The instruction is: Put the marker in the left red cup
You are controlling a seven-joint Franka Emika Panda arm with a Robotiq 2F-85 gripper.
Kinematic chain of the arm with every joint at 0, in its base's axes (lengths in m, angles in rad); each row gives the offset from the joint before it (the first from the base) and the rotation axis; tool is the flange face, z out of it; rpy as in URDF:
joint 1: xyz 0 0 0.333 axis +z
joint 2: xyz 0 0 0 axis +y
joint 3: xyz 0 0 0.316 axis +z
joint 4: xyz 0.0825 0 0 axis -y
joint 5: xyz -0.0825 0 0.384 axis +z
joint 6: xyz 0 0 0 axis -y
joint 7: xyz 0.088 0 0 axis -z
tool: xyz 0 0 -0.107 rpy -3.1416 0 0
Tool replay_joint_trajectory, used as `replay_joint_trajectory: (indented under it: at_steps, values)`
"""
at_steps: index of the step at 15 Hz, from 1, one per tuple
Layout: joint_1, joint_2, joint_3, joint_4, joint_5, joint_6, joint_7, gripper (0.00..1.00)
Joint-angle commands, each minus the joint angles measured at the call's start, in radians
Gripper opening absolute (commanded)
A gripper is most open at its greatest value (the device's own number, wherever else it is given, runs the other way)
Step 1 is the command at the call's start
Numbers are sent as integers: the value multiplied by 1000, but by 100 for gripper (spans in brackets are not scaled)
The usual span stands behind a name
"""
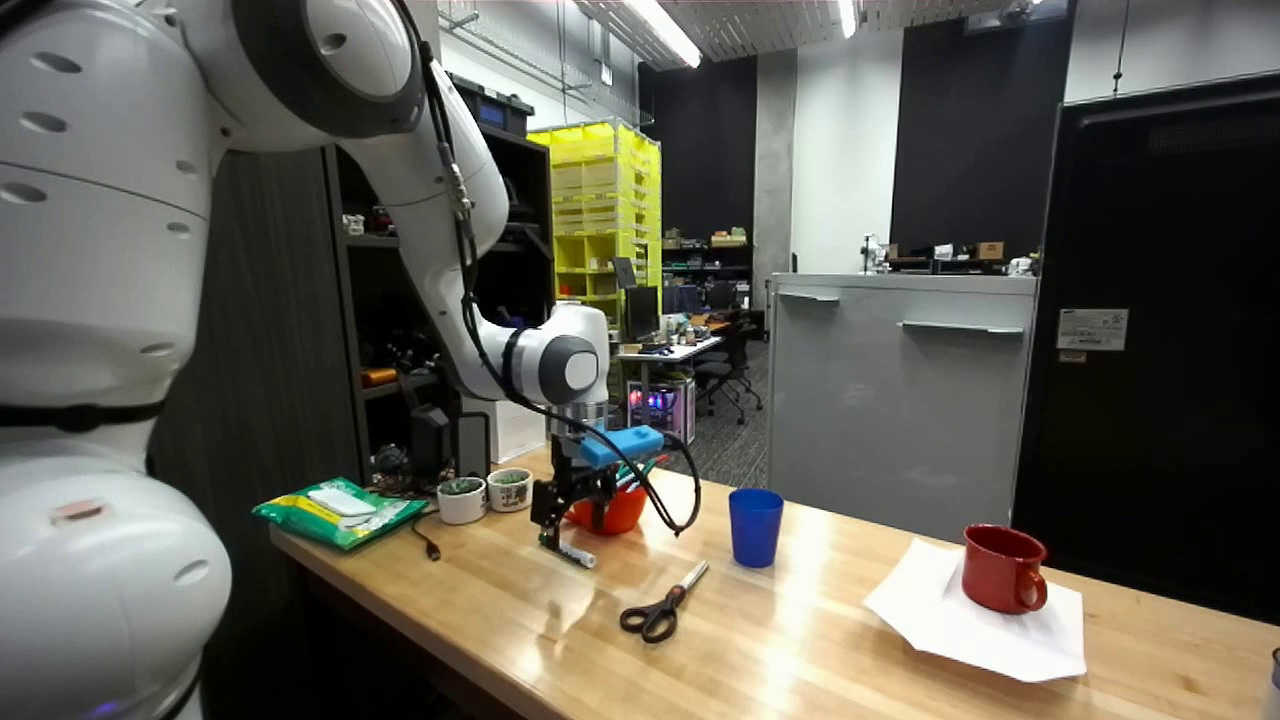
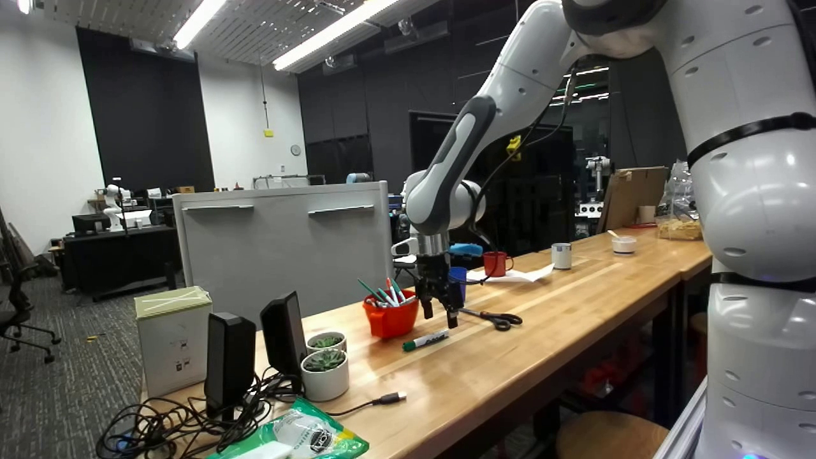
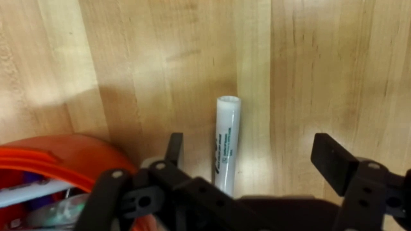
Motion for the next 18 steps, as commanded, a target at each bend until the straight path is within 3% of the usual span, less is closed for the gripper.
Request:
replay_joint_trajectory:
  at_steps: [1,18]
  values:
    - [-24,32,22,36,7,-9,8,100]
    - [-37,73,41,41,3,0,30,100]
